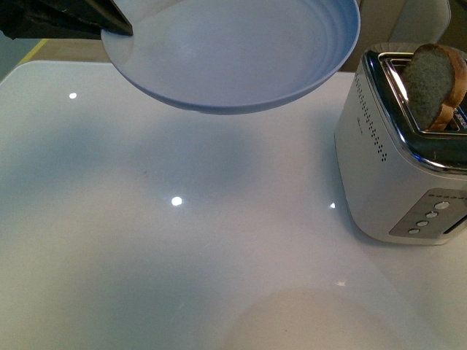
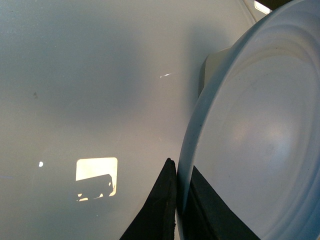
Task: Left arm holds plate, right arm toasts bread
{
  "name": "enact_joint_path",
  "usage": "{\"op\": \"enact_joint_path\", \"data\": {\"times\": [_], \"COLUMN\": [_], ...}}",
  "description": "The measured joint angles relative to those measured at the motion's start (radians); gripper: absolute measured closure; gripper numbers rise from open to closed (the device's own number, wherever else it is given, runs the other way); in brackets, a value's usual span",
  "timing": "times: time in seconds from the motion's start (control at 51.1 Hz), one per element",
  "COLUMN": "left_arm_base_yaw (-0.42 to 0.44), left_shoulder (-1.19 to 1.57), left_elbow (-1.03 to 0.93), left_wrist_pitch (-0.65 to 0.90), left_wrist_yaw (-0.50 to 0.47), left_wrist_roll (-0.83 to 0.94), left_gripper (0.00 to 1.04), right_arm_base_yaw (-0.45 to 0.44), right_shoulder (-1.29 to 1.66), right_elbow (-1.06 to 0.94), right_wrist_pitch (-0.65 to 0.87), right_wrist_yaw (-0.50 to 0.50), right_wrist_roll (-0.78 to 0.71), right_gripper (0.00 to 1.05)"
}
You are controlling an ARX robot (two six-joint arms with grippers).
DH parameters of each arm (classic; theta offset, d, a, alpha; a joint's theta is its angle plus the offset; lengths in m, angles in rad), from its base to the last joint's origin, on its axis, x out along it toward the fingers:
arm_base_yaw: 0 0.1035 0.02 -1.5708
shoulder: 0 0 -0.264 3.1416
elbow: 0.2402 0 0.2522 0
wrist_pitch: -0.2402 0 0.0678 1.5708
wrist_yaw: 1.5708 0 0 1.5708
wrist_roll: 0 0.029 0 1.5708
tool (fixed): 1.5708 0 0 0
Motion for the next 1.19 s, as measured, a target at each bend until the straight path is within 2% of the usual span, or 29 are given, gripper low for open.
{"op": "enact_joint_path", "data": {"times": [0.235, 0.568, 0.823, 1.195], "left_arm_base_yaw": [0.074, 0.243, 0.385, 0.453], "left_shoulder": [0.039, 0.159, 0.333, 0.554], "left_elbow": [-0.018, -0.066, -0.091, -0.04], "left_wrist_pitch": [0.015, 0.085, 0.158, 0.2], "left_wrist_yaw": [0.022, 0.068, 0.085, 0.139], "left_wrist_roll": [0.042, 0.134, 0.272, 0.435], "left_gripper": [1.02, 1.02, 1.02, 1.02], "right_arm_base_yaw": [0.0, 0.0, 0.0, 0.0], "right_shoulder": [0.0, 0.0, 0.0, 0.0], "right_elbow": [0.0, 0.0, 0.0, 0.0], "right_wrist_pitch": [0.0, 0.0, 0.0, 0.0], "right_wrist_yaw": [0.0, 0.0, 0.0, 0.0], "right_wrist_roll": [0.0, 0.0, 0.0, 0.0], "right_gripper": [0.09, 0.09, 0.09, 0.09]}}
